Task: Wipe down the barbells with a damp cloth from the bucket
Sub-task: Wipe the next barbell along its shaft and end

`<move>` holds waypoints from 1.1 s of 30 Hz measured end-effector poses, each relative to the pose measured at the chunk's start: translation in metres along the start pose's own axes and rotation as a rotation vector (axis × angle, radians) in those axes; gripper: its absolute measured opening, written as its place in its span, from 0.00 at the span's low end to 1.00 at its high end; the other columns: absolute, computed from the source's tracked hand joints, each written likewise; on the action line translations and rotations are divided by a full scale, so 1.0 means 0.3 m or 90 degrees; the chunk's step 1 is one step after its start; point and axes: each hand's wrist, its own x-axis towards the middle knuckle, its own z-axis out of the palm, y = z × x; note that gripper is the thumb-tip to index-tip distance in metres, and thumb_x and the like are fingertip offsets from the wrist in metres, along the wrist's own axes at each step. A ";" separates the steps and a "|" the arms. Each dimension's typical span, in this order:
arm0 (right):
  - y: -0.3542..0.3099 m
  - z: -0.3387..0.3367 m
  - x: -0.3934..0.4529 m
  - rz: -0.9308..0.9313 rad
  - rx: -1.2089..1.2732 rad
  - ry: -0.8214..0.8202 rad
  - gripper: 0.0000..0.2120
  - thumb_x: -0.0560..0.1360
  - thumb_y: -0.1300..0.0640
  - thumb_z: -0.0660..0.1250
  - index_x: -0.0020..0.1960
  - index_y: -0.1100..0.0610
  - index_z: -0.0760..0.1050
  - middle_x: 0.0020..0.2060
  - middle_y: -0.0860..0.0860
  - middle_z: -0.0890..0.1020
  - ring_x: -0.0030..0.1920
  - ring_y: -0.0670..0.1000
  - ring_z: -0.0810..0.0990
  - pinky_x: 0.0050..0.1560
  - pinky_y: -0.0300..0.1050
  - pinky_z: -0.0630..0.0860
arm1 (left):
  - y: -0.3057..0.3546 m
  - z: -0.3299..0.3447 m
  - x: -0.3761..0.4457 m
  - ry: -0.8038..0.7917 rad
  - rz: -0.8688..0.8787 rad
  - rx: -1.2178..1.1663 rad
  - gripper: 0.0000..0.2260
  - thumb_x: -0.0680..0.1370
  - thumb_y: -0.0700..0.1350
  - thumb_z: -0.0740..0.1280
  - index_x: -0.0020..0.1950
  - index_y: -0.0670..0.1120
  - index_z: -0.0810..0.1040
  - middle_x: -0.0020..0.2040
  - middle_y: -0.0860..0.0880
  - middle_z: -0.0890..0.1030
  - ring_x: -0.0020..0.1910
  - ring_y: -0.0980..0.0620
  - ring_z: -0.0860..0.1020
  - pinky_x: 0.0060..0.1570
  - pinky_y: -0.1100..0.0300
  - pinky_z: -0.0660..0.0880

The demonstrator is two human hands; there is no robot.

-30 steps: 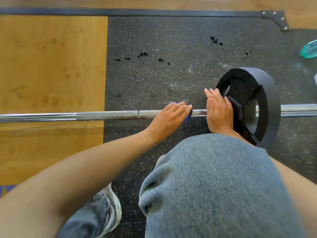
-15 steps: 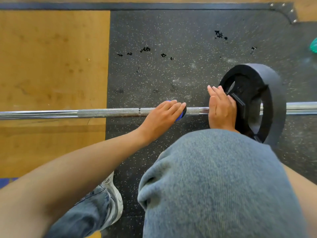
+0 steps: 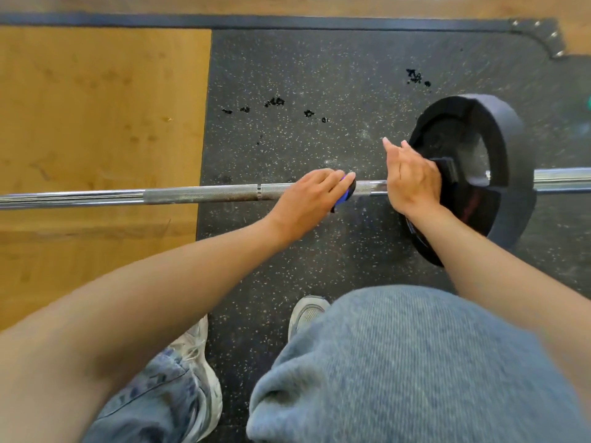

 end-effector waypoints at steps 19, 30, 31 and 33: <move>-0.078 0.036 0.314 0.017 -0.001 0.104 0.36 0.82 0.36 0.39 0.76 0.55 0.69 0.66 0.58 0.80 0.69 0.60 0.75 0.64 0.58 0.72 | -0.184 -0.088 0.197 -0.150 -0.052 0.075 0.33 0.64 0.30 0.80 0.67 0.41 0.77 0.67 0.39 0.78 0.66 0.40 0.79 0.40 0.54 0.83; -0.077 0.044 0.323 0.008 -0.057 0.159 0.39 0.81 0.33 0.36 0.62 0.56 0.78 0.42 0.54 0.84 0.43 0.57 0.82 0.41 0.45 0.64 | -0.139 -0.005 0.189 -0.064 -0.061 0.060 0.25 0.81 0.50 0.55 0.71 0.38 0.76 0.71 0.39 0.77 0.73 0.37 0.71 0.71 0.45 0.70; -0.078 0.044 0.315 0.008 -0.063 0.162 0.37 0.82 0.34 0.38 0.62 0.56 0.78 0.42 0.54 0.84 0.42 0.56 0.81 0.40 0.45 0.63 | -0.136 -0.004 0.195 -0.032 -0.070 0.038 0.22 0.82 0.50 0.55 0.66 0.40 0.81 0.67 0.41 0.80 0.69 0.40 0.76 0.67 0.49 0.74; -0.079 0.045 0.303 0.009 -0.072 0.164 0.35 0.83 0.37 0.40 0.61 0.56 0.79 0.41 0.54 0.84 0.41 0.56 0.81 0.40 0.44 0.62 | -0.135 0.001 0.208 0.027 -0.124 -0.024 0.19 0.82 0.50 0.58 0.59 0.43 0.85 0.64 0.43 0.82 0.65 0.43 0.80 0.56 0.53 0.80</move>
